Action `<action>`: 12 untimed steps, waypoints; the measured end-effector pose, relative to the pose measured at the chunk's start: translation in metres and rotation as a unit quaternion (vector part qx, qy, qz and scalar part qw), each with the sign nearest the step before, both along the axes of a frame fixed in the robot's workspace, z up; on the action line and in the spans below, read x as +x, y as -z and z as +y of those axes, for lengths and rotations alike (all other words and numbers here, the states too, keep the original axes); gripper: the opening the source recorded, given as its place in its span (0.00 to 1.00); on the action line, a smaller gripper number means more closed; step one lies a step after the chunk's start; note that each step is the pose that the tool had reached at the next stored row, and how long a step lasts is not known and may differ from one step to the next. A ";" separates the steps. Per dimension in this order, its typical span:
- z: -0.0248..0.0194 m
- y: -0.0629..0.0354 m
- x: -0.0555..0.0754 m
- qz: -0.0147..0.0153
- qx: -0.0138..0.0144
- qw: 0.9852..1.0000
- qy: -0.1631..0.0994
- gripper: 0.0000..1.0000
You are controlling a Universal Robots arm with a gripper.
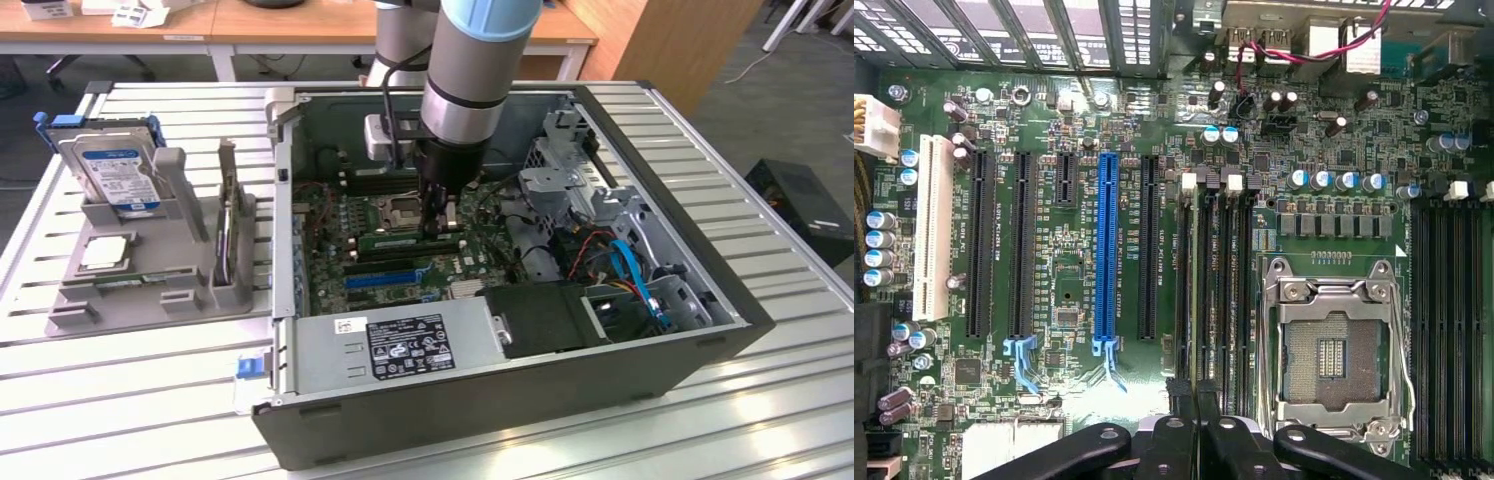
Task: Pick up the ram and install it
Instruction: 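Insert the ram into the slot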
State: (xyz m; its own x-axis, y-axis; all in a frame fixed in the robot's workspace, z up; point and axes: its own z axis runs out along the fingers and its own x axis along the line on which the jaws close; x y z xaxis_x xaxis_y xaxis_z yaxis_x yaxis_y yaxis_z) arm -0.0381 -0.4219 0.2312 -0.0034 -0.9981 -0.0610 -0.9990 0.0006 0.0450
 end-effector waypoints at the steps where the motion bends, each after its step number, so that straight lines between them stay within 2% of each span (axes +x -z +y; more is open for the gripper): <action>1: 0.0000 0.0000 0.000 0.000 0.000 1.000 -0.001 0.12; 12: 0.0000 -0.0016 0.000 0.000 0.000 1.000 -0.004 0.12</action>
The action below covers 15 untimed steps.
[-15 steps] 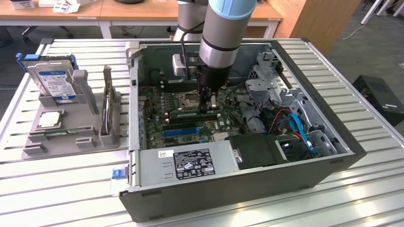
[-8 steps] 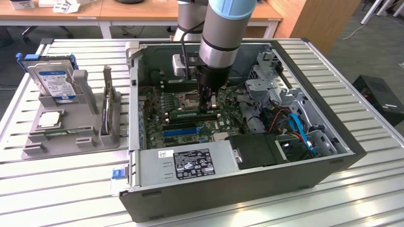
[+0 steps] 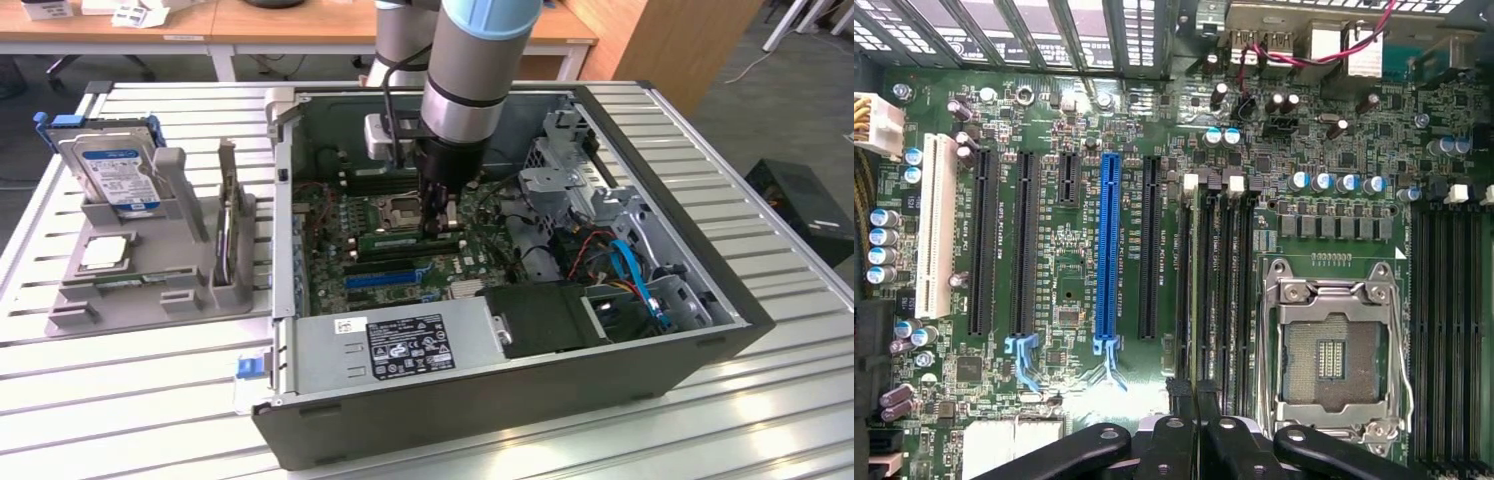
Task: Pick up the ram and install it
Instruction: 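Insert the ram into the slot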
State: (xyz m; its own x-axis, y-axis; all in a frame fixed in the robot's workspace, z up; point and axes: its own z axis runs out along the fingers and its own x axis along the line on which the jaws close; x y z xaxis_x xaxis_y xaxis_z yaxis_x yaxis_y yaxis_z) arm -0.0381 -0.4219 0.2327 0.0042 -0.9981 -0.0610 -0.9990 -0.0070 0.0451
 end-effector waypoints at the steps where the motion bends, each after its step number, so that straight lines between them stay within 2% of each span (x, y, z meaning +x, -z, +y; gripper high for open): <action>1: 0.0000 -0.0006 0.000 0.000 0.000 1.000 0.000 0.12; 15: 0.0000 -0.0037 0.000 0.000 0.000 1.000 0.010 0.12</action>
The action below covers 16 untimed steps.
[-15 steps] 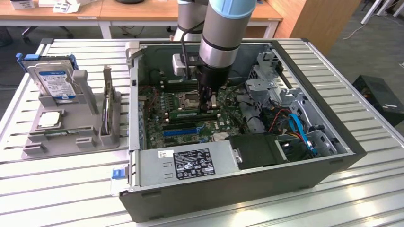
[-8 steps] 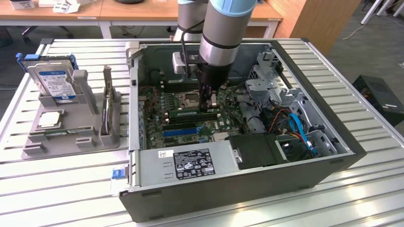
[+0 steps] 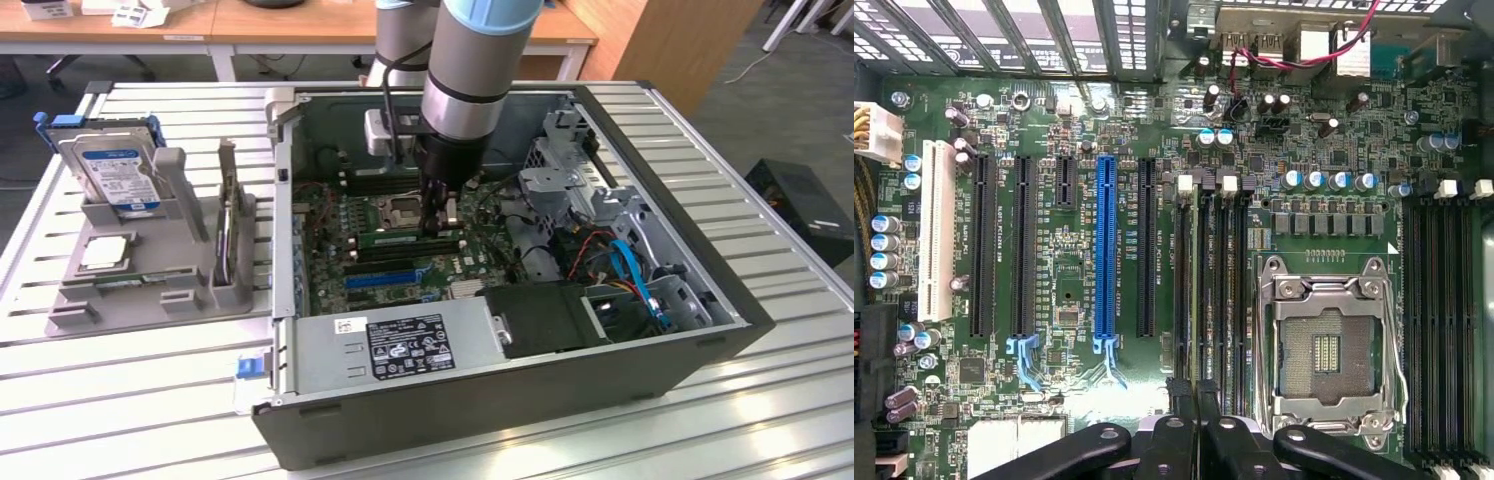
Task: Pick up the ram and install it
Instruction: 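Insert the ram into the slot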
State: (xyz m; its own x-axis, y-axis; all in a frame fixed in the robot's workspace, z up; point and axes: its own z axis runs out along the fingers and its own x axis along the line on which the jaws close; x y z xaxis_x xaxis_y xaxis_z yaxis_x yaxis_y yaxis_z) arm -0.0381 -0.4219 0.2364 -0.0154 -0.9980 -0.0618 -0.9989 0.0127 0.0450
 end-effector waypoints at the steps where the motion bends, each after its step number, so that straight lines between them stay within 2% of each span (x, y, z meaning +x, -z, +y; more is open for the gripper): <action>1: 0.0000 -0.0001 0.000 0.000 0.000 1.000 0.000 0.12; 8: -0.0003 -0.0013 0.000 0.000 0.000 1.000 0.000 0.12; 16: -0.0026 -0.0013 0.000 0.000 0.000 1.000 0.000 0.12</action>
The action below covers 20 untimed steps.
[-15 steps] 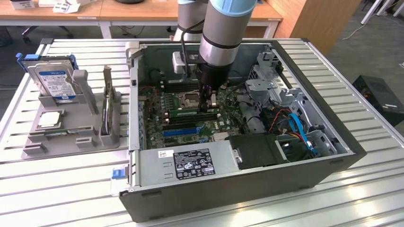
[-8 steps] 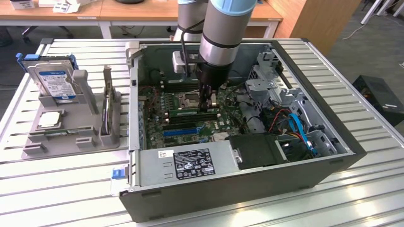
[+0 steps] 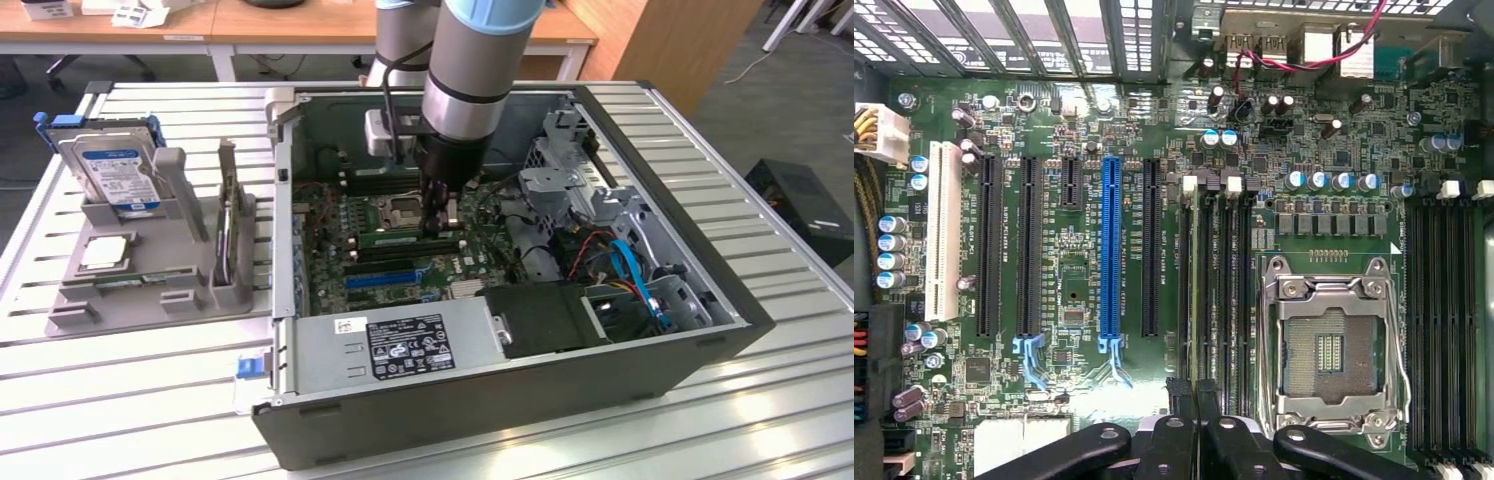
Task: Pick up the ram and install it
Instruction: 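Insert the ram into the slot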
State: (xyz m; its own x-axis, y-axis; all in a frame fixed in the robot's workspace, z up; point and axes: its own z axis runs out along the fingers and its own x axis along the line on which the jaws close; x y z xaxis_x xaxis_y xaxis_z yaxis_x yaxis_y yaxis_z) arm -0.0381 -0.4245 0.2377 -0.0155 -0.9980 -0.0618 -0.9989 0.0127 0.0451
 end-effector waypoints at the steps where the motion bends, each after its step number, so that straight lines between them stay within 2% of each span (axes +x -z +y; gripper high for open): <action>1: -0.0002 0.0000 0.000 0.000 0.000 1.000 0.000 0.12; 7: -0.0003 0.0007 0.000 0.000 0.000 1.000 0.000 0.12; 16: -0.0003 0.0086 0.000 0.000 0.000 1.000 0.000 0.12; 20: 0.0010 0.0088 0.000 0.000 0.000 1.000 0.000 0.12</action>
State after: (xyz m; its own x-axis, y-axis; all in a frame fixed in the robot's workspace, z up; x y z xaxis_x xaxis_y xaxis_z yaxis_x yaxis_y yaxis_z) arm -0.0383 -0.4235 0.2289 -0.0155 -0.9980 -0.0617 -0.9989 0.0127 0.0451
